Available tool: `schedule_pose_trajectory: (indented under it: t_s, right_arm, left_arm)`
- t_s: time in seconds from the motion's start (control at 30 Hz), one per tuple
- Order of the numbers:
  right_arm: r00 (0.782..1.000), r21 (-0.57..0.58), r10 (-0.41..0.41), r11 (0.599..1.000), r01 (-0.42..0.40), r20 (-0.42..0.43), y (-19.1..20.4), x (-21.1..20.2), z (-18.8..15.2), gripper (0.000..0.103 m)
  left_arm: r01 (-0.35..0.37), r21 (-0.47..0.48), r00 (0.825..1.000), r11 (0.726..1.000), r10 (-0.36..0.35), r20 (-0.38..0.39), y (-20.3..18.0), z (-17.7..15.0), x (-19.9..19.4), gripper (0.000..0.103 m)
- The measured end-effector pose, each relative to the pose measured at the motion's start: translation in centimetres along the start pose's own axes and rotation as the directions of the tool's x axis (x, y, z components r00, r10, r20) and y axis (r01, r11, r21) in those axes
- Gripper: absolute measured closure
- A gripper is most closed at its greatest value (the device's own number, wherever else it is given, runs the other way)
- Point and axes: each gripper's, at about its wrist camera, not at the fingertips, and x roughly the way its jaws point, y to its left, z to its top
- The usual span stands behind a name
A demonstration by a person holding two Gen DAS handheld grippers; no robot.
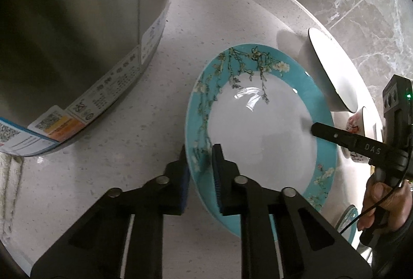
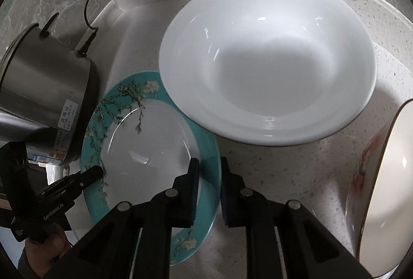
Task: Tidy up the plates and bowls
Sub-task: 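Close both grippers on the deep teal plate's rim and lift it, then carry the deep teal plate over the plate stack and lower it on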
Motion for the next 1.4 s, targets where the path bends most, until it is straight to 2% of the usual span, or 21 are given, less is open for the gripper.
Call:
schedule_pose_trajectory:
  t_s: [0.43,0.7,1.17,1.4]
  right_arm:
    - [1.0,-0.014,-0.009,1.0,0.009,0.015,0.4,-0.6,-1.3,0.087]
    - [0.999,-0.029,-0.002,1.0,0.003,0.04,1.4,-2.0,-2.3,0.086]
    - [0.989,-0.028,-0.007,1.0,0.012,0.145,2.8,-9.1,-6.3,0.089]
    - [0.98,0.008,-0.047,0.999,0.046,0.192,1.9,-12.4,-9.6,0.09]
  left_arm:
    - [0.005,-0.014,1.0,1.0,-0.005,0.004,0.7,-0.4,-0.3,0.091]
    - [0.003,0.005,0.999,1.0,-0.003,0.032,0.1,-0.9,-2.6,0.091]
    - [0.053,0.079,0.996,0.995,-0.059,0.072,-2.4,-3.4,-9.0,0.091]
    - [0.087,0.156,0.993,0.984,-0.097,0.059,-5.7,-5.4,-10.1,0.091]
